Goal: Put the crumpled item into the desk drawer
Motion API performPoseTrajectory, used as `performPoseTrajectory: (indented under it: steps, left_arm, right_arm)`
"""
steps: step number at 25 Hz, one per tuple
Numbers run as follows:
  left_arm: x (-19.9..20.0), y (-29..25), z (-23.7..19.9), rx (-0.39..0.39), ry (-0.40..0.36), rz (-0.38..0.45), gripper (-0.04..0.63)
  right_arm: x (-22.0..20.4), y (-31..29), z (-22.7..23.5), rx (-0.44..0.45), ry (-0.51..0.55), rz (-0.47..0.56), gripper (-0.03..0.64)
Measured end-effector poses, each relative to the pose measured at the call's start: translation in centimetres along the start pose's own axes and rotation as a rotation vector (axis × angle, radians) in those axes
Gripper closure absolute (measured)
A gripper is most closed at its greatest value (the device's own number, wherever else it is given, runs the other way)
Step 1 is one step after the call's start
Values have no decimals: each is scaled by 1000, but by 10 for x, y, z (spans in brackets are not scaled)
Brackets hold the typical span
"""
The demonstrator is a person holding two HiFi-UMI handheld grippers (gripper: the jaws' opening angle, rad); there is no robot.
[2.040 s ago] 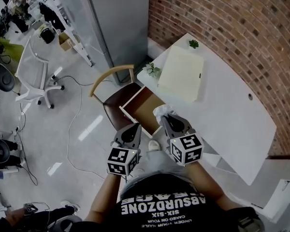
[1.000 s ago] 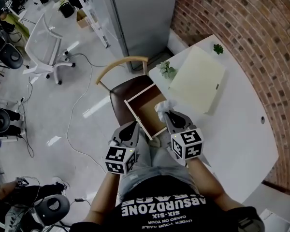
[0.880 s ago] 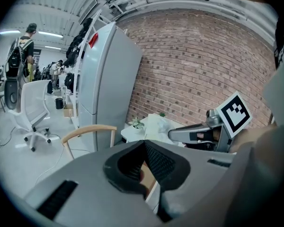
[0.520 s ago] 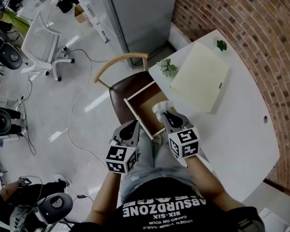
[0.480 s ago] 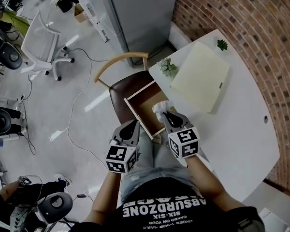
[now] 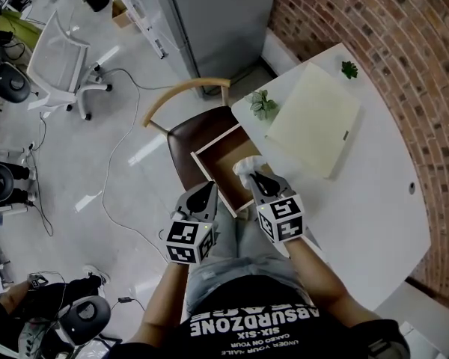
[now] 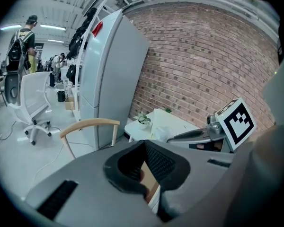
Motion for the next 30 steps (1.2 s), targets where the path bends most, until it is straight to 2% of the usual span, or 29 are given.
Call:
performPoseTrajectory:
  steps: [12,30]
  left_arm:
    - [7,-26,-20,-2,31,-17,594]
    - [4,-38,-45,1,49,-71,594]
  right_arm:
    - [-2,-34,5,7,7,-56,604]
    - [-9,-69,5,30,27,-134,604]
Point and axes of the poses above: the fingertips, and each gripper's own axes: y backward along the fingers, z to its right, x out of its top, the point moved 7 cm from there along y, backward along the fingers, and after that the axes turned 9 degrees about y, right-handed, at the moved point
